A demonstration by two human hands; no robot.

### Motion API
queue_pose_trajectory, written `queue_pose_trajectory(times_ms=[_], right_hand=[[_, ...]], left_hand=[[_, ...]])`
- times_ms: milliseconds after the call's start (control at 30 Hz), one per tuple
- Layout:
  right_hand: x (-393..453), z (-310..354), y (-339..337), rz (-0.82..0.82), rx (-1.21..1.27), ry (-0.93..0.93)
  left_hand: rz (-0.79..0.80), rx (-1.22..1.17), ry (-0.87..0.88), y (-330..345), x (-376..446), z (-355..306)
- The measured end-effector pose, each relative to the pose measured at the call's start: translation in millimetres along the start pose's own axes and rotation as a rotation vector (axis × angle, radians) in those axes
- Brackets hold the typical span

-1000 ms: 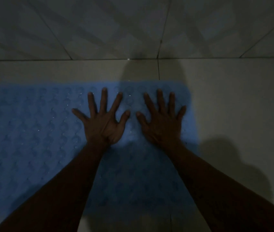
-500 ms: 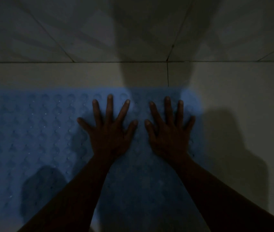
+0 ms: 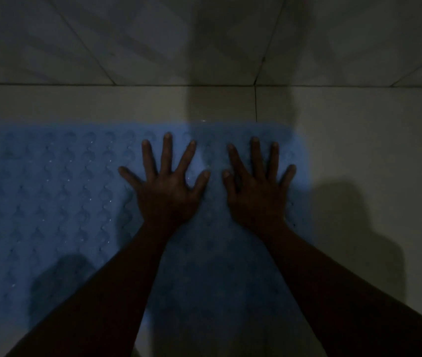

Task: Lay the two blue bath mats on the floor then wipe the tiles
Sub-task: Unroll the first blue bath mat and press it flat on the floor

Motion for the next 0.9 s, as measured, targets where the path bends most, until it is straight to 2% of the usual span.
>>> queue_pose_trajectory(times_ms=[233, 333, 467, 567, 700, 900], right_hand=[[0.1, 0.3, 5.5, 0.003, 0.041, 0.024], [-6.7, 8.7, 9.9, 0.1, 0.102, 0.102], [-34.2, 29.1, -5.1, 0.176, 0.107, 0.118], [-60.4, 51.1, -16.3, 0.258, 0.094, 0.123], [-73.4, 113.9, -33.5, 0.342, 0.171, 0.117], [-52.7, 252.0, -82.6, 0.293, 0.377, 0.009]], left_hand=[[0.094, -0.043, -0.073, 6.3, -4.2, 1.9], [0.147, -0.103, -0.123, 5.1, -20.9, 4.6], [0.175, -0.132, -0.059, -14.4, -62.9, 17.8], [0.267, -0.16, -0.045, -28.1, -90.9, 44.6], [0.266, -0.225, -0.218, -63.8, -94.8, 114.1], [0.071, -0.348, -0.364, -148.5, -61.7, 221.7]])
Point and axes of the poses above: each hand's wrist, its own x-axis towards the middle knuckle, its own y-axis out of the palm, z = x × y, the point moved 10 cm from there along x, towards the middle knuckle, and after that the axes turned 15 degrees about -z, right-handed, at the moved point
